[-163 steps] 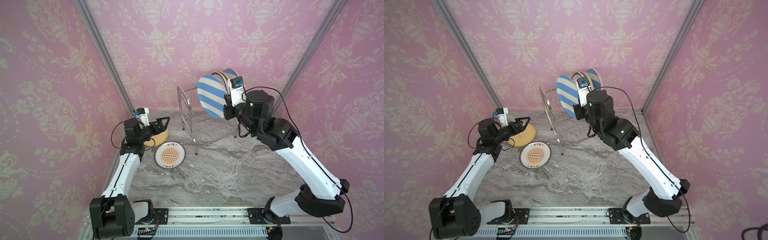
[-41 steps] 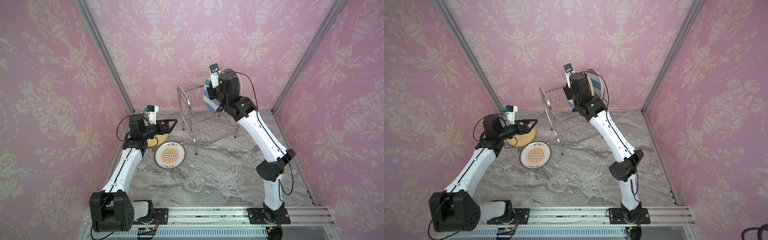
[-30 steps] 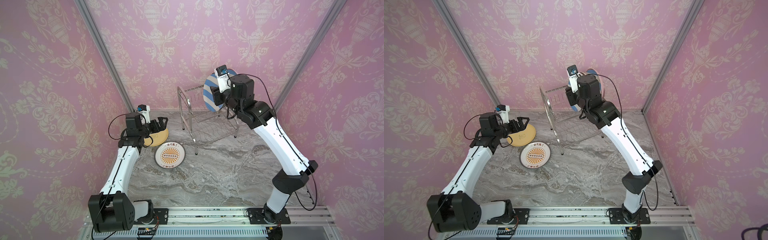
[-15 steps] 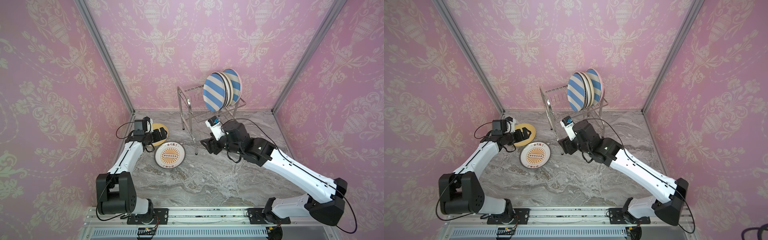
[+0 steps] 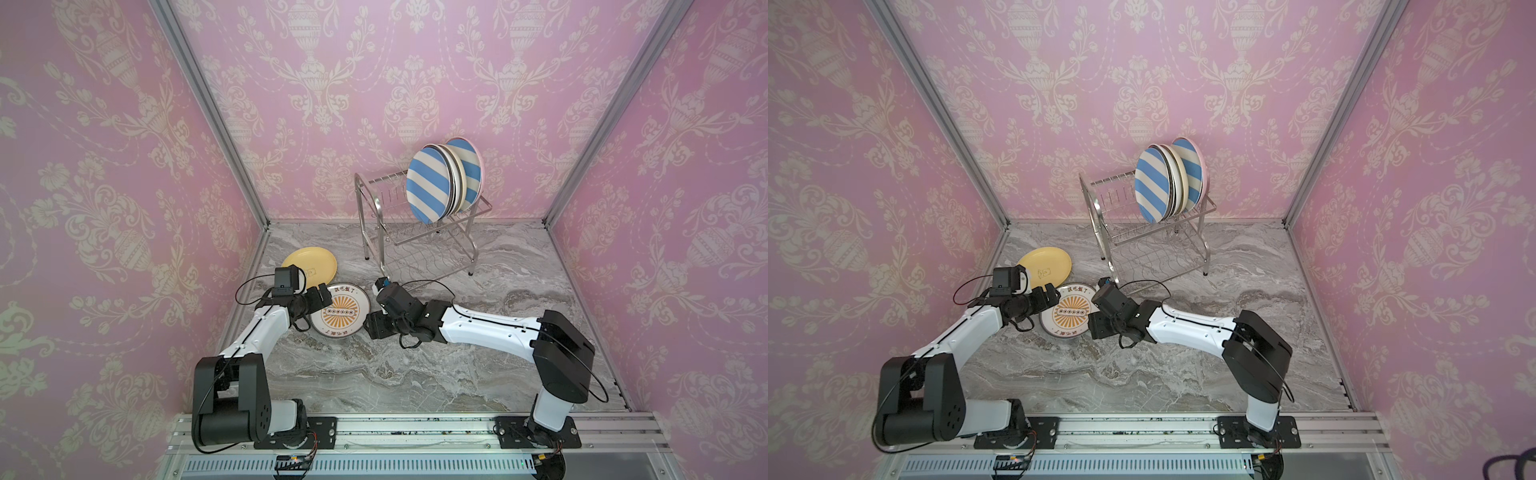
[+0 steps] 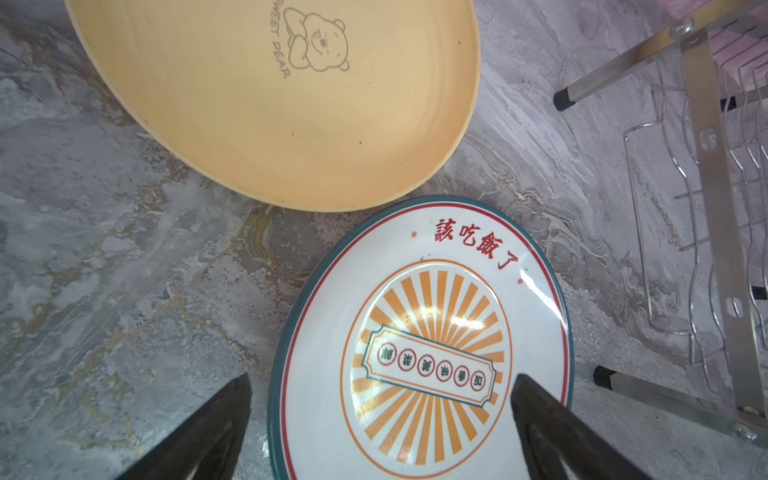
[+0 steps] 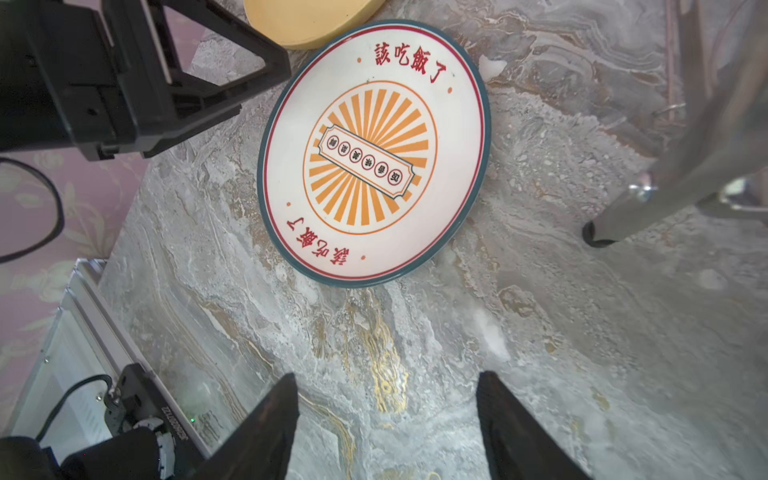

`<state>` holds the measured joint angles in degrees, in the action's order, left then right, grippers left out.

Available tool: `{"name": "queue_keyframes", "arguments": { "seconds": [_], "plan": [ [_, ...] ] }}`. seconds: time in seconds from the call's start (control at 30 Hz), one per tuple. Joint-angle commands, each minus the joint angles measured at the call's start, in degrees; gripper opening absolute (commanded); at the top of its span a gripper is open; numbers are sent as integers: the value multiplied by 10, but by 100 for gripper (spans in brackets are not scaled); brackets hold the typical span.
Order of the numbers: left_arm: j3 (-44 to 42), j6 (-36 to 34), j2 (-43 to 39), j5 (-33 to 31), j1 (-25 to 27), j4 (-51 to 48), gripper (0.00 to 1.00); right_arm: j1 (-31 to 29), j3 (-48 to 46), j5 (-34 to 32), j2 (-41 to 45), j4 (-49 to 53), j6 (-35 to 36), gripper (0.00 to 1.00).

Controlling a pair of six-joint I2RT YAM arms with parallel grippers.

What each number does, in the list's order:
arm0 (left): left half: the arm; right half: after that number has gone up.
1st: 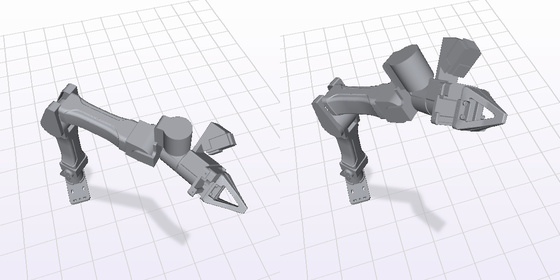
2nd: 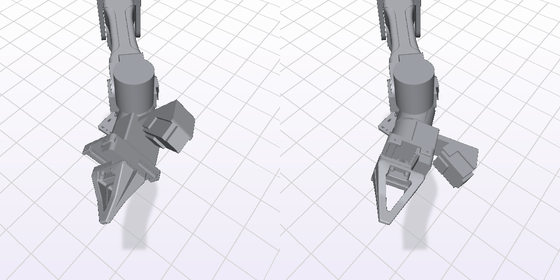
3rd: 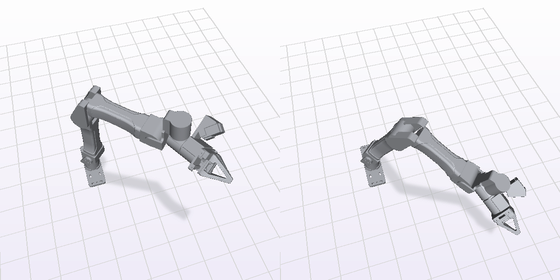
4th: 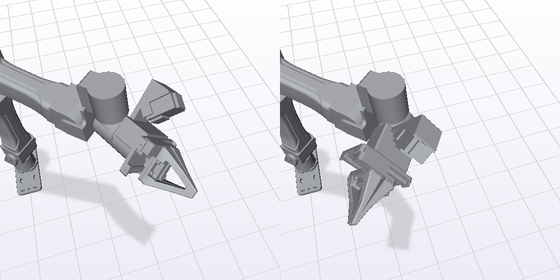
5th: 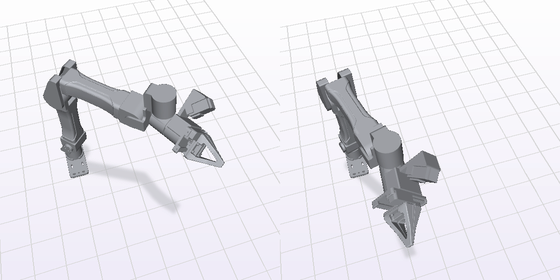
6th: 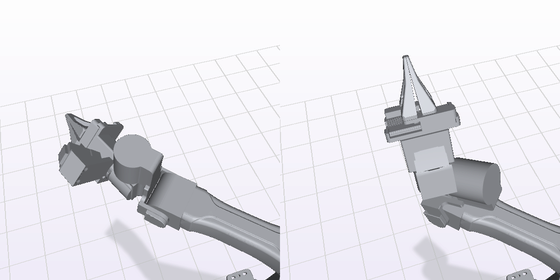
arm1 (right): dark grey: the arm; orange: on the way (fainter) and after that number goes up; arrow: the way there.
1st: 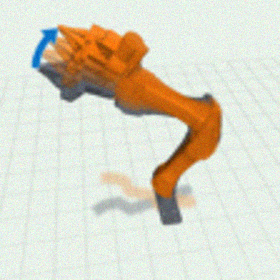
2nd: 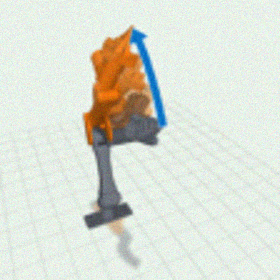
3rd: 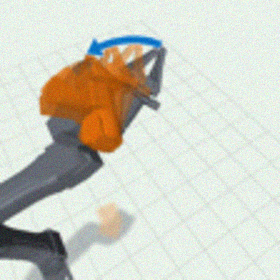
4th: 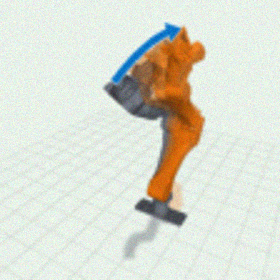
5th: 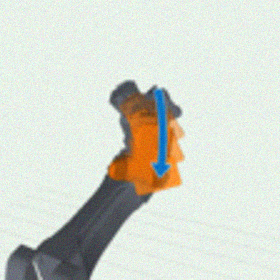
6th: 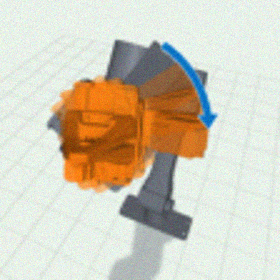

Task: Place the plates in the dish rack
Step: 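Open the right gripper and move it down toward the sunburst plate on the table, then lower both grippers onto opposite rims of the sunburst plate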

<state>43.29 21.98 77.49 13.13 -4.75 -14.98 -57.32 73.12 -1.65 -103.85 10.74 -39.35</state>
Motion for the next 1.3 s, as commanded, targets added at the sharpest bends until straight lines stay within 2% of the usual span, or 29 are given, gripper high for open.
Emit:
{"name": "queue_keyframes", "arguments": {
  "seconds": [0.0, 0.1, 0.23, 0.6, 0.9, 1.27],
  "plan": [
    [-9, 4, 6, -6, 2, 35, 99, -7, 3, 16, -28, -68, -88, 69],
    [-2, -5, 29, 4, 2, 38, 99, -11, 16, 16, -54, -75, -88, 68],
    [8, -12, 44, 3, 2, 37, 99, -21, 52, -7, -78, -23, -58, 69],
    [42, -20, 96, 31, 4, 41, 99, -20, 70, -28, -90, 16, -13, 71],
    [105, -54, 156, 45, 18, -4, 99, -22, 43, -21, -63, -1, 0, 72],
    [131, -70, 202, 66, 34, -3, 99, -22, 25, -19, -39, -2, 18, 73]
  ]
}}
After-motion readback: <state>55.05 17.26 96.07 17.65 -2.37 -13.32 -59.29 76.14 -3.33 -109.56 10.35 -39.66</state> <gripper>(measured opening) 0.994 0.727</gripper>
